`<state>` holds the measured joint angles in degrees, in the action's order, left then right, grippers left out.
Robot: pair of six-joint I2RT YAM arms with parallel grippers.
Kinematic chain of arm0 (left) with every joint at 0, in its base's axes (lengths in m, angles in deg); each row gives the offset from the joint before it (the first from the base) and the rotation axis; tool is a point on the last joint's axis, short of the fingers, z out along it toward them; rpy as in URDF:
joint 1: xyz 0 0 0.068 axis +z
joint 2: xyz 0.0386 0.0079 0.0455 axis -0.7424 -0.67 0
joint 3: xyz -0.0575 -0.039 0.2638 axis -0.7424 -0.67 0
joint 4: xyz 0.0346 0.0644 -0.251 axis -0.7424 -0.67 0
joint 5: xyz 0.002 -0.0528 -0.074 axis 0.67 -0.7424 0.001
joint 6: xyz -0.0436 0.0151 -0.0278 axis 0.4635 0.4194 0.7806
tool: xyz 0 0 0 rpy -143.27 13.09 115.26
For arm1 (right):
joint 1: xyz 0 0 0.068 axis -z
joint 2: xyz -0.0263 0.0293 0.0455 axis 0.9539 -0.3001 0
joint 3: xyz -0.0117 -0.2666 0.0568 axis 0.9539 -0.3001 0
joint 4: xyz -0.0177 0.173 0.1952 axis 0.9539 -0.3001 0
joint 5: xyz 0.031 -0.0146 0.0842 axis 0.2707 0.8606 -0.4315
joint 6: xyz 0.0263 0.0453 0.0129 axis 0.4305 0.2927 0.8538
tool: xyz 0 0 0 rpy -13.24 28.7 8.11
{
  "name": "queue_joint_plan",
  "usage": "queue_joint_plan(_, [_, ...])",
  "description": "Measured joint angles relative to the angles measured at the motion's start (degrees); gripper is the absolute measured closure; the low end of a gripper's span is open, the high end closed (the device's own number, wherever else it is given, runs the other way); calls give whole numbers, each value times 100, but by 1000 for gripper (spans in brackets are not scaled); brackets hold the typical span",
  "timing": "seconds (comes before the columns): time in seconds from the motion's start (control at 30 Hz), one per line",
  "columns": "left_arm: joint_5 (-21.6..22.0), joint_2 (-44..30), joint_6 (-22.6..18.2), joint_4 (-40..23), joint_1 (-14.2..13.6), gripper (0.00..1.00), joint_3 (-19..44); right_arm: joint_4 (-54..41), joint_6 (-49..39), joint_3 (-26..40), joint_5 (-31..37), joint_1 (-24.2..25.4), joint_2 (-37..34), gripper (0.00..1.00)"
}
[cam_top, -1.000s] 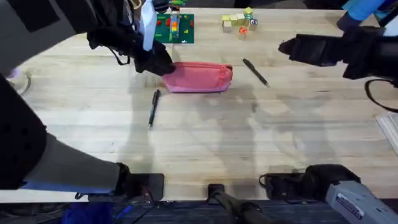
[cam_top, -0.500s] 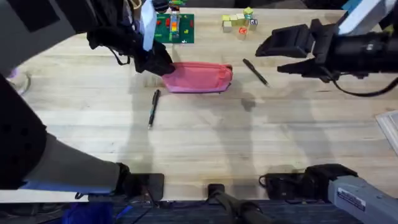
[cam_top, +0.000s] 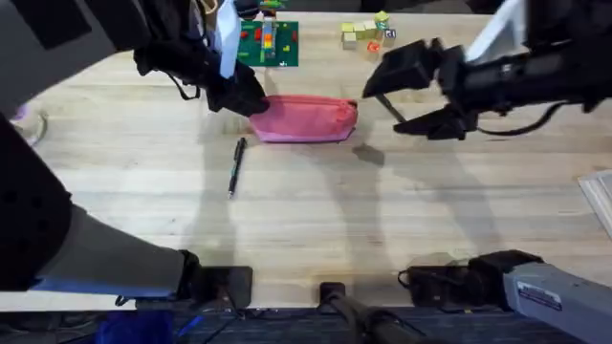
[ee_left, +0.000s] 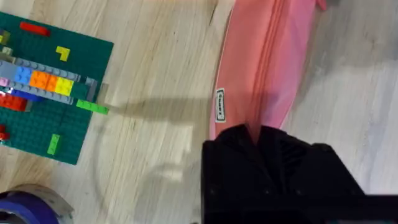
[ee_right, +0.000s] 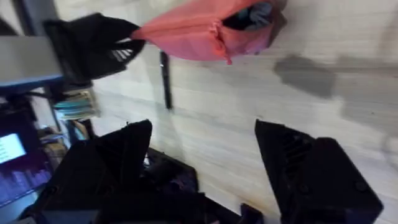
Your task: Unzip the bag, pick up the pens from the table one at a time and place them inside, then zip the bag closed.
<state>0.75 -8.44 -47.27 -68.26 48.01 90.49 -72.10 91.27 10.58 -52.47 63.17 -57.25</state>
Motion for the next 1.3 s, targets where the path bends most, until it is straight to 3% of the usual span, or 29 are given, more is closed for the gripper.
queue_joint_plan(0.3, [1,-1,0,0,0,958,0,404,276,0,626,-580,-613,5])
queue_joint_plan(0.6, [0,0,0,0,0,958,0,1305,345,0,755,-915,-1107,5])
queue_joint_plan(1.3, [0,0,0,0,0,958,0,2203,617,0,800,-1028,-2045,18])
